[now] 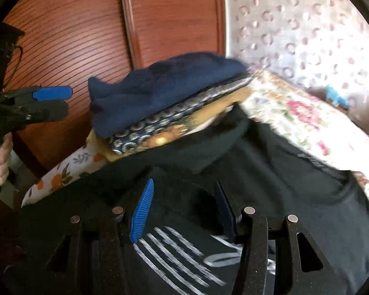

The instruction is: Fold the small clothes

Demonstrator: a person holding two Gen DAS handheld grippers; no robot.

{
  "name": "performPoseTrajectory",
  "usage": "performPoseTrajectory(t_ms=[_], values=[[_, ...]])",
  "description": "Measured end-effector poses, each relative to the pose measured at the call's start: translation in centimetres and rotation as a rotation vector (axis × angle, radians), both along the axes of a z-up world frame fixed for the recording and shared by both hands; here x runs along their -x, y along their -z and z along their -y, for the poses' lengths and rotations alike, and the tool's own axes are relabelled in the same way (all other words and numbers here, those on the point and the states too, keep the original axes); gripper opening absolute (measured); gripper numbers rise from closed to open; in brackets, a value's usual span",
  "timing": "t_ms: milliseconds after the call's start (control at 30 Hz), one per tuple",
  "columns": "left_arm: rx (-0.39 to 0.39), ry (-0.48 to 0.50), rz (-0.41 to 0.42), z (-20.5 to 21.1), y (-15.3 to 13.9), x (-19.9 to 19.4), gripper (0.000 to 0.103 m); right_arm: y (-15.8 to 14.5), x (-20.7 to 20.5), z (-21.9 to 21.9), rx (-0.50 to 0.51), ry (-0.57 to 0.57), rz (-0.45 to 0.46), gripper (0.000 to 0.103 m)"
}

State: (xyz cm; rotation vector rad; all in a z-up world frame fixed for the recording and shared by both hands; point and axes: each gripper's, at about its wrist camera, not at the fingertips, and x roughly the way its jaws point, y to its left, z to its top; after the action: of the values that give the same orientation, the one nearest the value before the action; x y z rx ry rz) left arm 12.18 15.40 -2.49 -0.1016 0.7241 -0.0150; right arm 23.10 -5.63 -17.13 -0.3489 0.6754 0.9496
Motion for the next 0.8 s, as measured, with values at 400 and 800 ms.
performPoseTrajectory(t_ms=[400,800], values=[[0.013,-0.010,-0.011,-0.4,0.6,0.5,0.076,1.2,-0.7,-0.6,0.024,-0.053,-0.051,0.005],[0.018,0.041,-0.002,1.6,0.6,0.1,0.076,0.1,5.1,9.8,-0.063,0.059,-0.096,0.005]])
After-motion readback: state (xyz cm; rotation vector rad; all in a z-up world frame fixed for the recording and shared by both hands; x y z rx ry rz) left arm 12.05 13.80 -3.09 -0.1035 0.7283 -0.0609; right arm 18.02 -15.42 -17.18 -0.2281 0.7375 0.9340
